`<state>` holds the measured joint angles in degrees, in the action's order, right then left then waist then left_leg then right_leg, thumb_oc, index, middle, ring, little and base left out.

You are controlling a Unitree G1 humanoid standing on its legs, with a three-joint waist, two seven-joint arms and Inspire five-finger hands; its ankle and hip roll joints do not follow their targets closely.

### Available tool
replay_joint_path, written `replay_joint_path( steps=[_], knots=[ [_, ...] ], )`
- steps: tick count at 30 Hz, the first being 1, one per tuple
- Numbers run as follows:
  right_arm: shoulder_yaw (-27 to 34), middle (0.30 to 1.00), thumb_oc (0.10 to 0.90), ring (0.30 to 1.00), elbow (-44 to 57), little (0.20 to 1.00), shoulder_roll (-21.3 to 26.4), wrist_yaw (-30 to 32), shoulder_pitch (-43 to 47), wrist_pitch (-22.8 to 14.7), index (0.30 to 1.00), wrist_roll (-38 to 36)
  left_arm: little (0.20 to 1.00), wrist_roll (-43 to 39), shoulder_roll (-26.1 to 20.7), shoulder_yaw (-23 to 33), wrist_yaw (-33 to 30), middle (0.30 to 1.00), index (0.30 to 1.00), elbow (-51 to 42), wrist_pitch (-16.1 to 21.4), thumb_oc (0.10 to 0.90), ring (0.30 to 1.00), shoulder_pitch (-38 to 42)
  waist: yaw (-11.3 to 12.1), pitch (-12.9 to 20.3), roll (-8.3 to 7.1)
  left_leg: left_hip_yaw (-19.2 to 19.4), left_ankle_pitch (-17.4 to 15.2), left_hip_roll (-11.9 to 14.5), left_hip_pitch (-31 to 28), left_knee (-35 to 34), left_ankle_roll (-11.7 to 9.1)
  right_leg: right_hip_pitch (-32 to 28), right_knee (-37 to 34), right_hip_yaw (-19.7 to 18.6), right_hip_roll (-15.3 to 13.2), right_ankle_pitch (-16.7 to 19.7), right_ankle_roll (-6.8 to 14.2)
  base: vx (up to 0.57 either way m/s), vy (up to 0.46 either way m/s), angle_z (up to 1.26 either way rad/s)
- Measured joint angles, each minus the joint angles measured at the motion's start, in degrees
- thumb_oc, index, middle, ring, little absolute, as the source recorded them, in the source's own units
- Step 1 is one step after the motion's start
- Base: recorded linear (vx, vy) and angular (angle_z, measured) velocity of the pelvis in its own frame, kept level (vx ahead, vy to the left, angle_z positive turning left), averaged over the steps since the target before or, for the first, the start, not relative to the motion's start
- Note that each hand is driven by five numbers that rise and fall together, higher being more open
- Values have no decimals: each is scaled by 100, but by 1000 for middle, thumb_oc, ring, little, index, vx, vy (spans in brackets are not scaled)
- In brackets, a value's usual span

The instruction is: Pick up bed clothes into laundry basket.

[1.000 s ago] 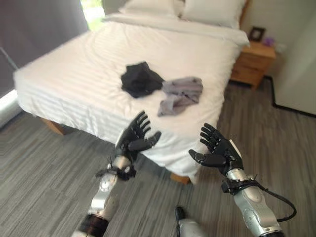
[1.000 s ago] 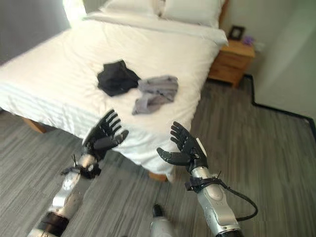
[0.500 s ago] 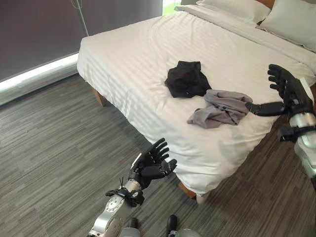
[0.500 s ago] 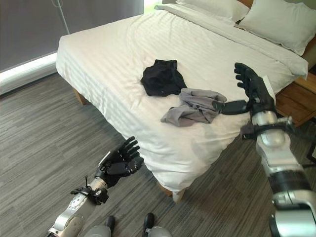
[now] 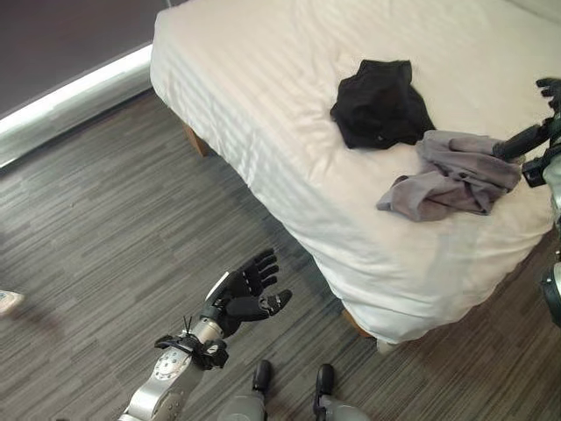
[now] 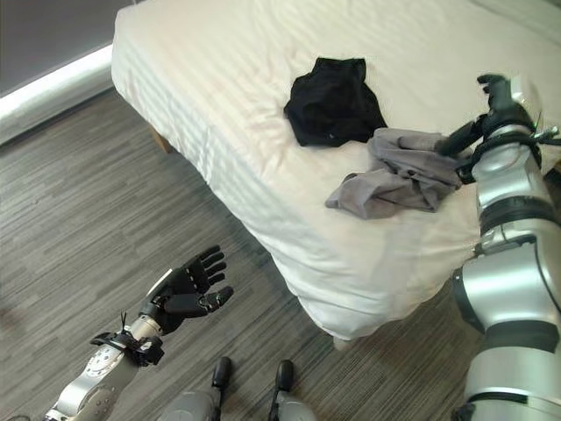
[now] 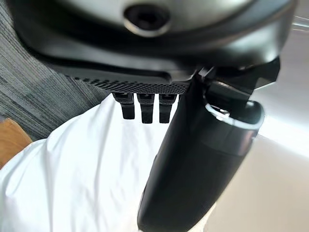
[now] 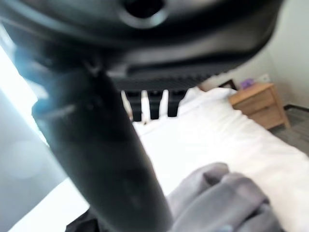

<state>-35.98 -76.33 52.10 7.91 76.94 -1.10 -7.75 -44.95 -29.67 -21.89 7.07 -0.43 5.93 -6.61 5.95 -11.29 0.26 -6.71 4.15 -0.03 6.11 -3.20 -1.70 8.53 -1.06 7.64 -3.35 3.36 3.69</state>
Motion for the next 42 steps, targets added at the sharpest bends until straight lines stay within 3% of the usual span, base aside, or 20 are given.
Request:
replay_joint_path(
  steps=[7, 11, 16, 18, 19, 20, 28, 32, 35, 42],
  knots=[
    [-350, 900, 800, 900, -102, 900, -17, 207, 427, 12, 900, 255, 900, 8, -33, 10, -35, 900, 900, -133, 15, 800, 900, 71, 142, -173, 13, 15, -1, -12, 228, 36, -3, 57, -309, 2, 21, 101, -22, -75, -43, 0],
    [-348, 900, 800, 900, -440, 900, 20, 257, 661, 85, 900, 309, 900, 76, -75, 93, -172, 900, 900, -283, 153, 800, 900, 121, 241, -513, 29, 19, 74, -12, 636, 81, -118, 451, -309, -8, 14, 183, -36, -99, -43, -2],
    [-118, 900, 800, 900, -652, 900, 62, 237, 651, 278, 900, 361, 900, 138, 37, 724, -617, 900, 900, -173, 192, 800, 900, -60, 289, -1154, 230, 72, 75, -10, 851, 95, -119, 672, -308, -26, 18, 230, -67, -64, -37, -3],
    [126, 900, 800, 900, -647, 900, 95, 298, 615, 230, 900, 358, 900, 234, 37, 815, -678, 900, 900, -163, 195, 800, 900, -110, 295, -1261, 278, 80, 75, -24, 890, 108, -119, 710, -307, -22, 0, 231, -69, -51, -34, 0],
    [205, 556, 571, 556, -609, 556, 114, 325, 600, 221, 556, 354, 900, 239, 36, 832, -680, 900, 900, -163, 195, 800, 900, -125, 290, -1261, 278, 80, 75, -28, 917, 125, -119, 734, -306, -27, -2, 231, -69, -52, -38, 1],
    [388, 300, 400, 300, -537, 300, 210, 366, 525, 147, 300, 341, 900, 244, 40, 843, -680, 900, 900, -167, 205, 800, 900, -118, 295, -1276, 262, 83, 75, -42, 963, 157, -119, 769, -306, -28, -16, 231, -68, 0, 0, 0],
    [1357, 300, 400, 300, 323, 300, 438, 638, -689, -261, 300, 102, 900, 462, 292, 628, -675, 900, 900, -179, 240, 800, 900, 406, 274, -1293, 224, 163, 76, -29, 922, 153, -119, 779, -303, -115, -2, 300, -27, 35, -4, -6],
    [1908, 300, 400, 300, 1792, 300, 456, 721, -2237, -453, 300, -8, 900, 463, 297, 784, -688, 900, 900, -200, 251, 800, 900, 422, 158, -1350, 116, 286, 76, -9, 646, 146, -119, 525, -314, -186, 15, 309, -32, 50, 28, -10],
    [2669, 300, 400, 300, 2906, 300, 501, 605, -3402, -515, 300, -9, 900, 463, 289, 966, -703, 900, 900, -269, 271, 800, 900, 307, 78, -1354, 107, 306, 76, 9, 479, 86, -118, 402, -324, -217, 32, 308, -31, 56, 20, -6],
    [4324, 300, 400, 300, 3608, 300, 393, 535, -5638, -577, 300, -214, 900, 579, 276, 961, -787, 900, 900, -206, 283, 800, 900, 380, -96, -1355, 105, 299, 77, 0, 115, -16, -117, 79, -312, -192, 10, 304, -25, 54, -12, 2]
  ],
)
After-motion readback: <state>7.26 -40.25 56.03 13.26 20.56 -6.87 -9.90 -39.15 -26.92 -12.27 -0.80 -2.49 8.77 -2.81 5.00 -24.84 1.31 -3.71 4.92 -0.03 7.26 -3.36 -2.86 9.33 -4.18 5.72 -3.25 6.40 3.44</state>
